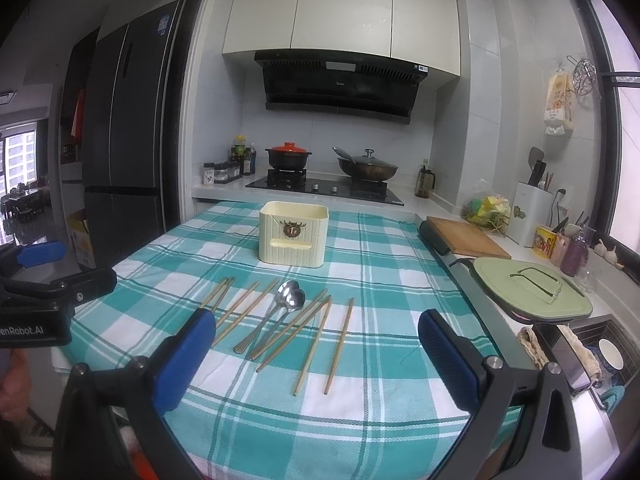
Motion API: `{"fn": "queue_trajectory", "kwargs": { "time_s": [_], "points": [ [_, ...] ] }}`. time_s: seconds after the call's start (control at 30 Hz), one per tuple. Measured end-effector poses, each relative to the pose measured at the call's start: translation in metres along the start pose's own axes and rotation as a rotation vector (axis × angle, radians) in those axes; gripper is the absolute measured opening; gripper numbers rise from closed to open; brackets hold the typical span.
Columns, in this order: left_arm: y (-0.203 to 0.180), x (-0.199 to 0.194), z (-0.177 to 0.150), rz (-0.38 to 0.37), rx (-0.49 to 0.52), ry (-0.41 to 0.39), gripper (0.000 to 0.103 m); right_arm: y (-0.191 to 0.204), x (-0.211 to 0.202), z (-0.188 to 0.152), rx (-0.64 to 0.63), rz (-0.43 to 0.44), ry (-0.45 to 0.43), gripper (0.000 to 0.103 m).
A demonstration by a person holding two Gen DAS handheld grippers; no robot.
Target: Organize utensils
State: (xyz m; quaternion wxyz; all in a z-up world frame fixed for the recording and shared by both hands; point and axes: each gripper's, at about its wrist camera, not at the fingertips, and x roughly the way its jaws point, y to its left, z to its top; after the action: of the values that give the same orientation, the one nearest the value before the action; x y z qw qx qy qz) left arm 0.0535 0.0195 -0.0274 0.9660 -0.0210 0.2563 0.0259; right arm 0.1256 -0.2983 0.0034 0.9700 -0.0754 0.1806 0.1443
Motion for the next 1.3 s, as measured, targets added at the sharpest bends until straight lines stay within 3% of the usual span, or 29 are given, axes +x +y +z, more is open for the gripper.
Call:
{"fn": "queue_trajectory", "kwargs": {
  "time_s": [0.2,0.37,0.6,0.7,0.8,0.93,1.07,1.17,1.3],
  "points": [
    [-0.004,0.017,-0.004,0.031,0.041,0.032,0.103,-0.006,0.013,-0.001,0.022,0.024,0.007,0.103],
    [0.003,0.042,-0.01,-0.032,0.018,0.132,0.102,-0.011,0.028,-0.003,0.044,0.038,0.03,0.103],
    [0.019,0.075,-0.019,0.042,0.014,0.2,0.102,-0.023,0.046,-0.005,0.059,0.039,0.022,0.103],
    [0.03,0.093,-0.023,0.028,-0.037,0.264,0.102,-0.03,0.059,-0.008,0.055,0.029,0.036,0.103],
    [0.038,0.115,-0.024,0.032,-0.04,0.346,0.102,-0.039,0.077,-0.014,0.075,0.035,0.093,0.103],
    [0.056,0.144,-0.019,0.103,-0.068,0.385,0.102,-0.049,0.104,-0.025,0.074,0.038,0.218,0.103],
    [0.078,0.171,-0.01,0.047,-0.125,0.39,0.102,-0.064,0.13,-0.037,0.078,0.006,0.35,0.103],
    [0.089,0.196,-0.006,-0.006,-0.172,0.415,0.102,-0.078,0.14,-0.043,0.108,-0.018,0.386,0.103],
    [0.085,0.227,-0.005,0.003,-0.134,0.458,0.102,-0.086,0.158,-0.045,0.144,-0.011,0.422,0.103]
  ]
}}
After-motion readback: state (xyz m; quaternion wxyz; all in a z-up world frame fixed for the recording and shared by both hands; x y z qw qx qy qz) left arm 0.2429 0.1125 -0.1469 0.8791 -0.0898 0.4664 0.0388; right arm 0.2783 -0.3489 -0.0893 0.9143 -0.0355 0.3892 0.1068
